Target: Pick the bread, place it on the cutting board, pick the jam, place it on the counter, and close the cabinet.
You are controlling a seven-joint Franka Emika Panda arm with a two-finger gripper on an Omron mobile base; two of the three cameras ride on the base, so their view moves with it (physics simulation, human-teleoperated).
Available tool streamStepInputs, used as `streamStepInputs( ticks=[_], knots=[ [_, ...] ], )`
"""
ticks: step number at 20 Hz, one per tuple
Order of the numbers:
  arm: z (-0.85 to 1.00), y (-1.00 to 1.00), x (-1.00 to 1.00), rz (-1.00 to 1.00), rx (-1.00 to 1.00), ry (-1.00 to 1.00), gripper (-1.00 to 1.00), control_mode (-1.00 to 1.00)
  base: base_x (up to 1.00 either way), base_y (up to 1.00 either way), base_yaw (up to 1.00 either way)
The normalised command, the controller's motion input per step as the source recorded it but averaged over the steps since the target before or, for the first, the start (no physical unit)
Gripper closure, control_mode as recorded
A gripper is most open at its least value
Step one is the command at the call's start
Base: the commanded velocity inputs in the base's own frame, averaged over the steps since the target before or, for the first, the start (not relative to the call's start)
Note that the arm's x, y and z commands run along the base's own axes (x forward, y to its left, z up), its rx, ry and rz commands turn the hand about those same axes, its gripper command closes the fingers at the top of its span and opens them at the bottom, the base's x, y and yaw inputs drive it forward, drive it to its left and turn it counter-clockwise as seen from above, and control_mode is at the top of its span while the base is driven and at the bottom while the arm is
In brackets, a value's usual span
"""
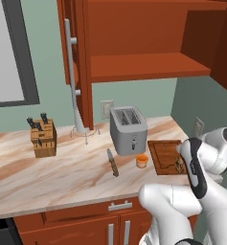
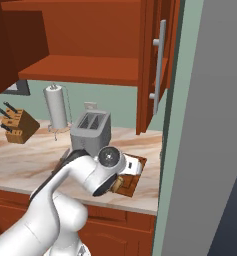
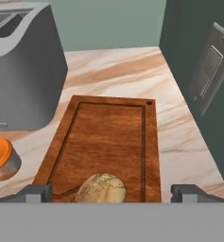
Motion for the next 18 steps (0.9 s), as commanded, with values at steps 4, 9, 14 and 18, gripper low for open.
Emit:
streamStepInputs(
  ticks=[4,9,14,18],
  knots=[
    [0.15,0.0,-0.12,0.0,0.0,-0.17,-1.0,-1.0,0.0,0.0,0.0],
    [0.16,0.0,-0.15,0.0,0.0,-0.17,-1.0,-1.0,0.0,0.0,0.0],
    [0.18,0.0,-0.18,0.0,0.0,-0.18,-1.0,-1.0,0.0,0.0,0.0],
    [0.2,0.0,-0.24,0.0,0.0,-0.19,-1.0,-1.0,0.0,0.0,0.0]
  ],
)
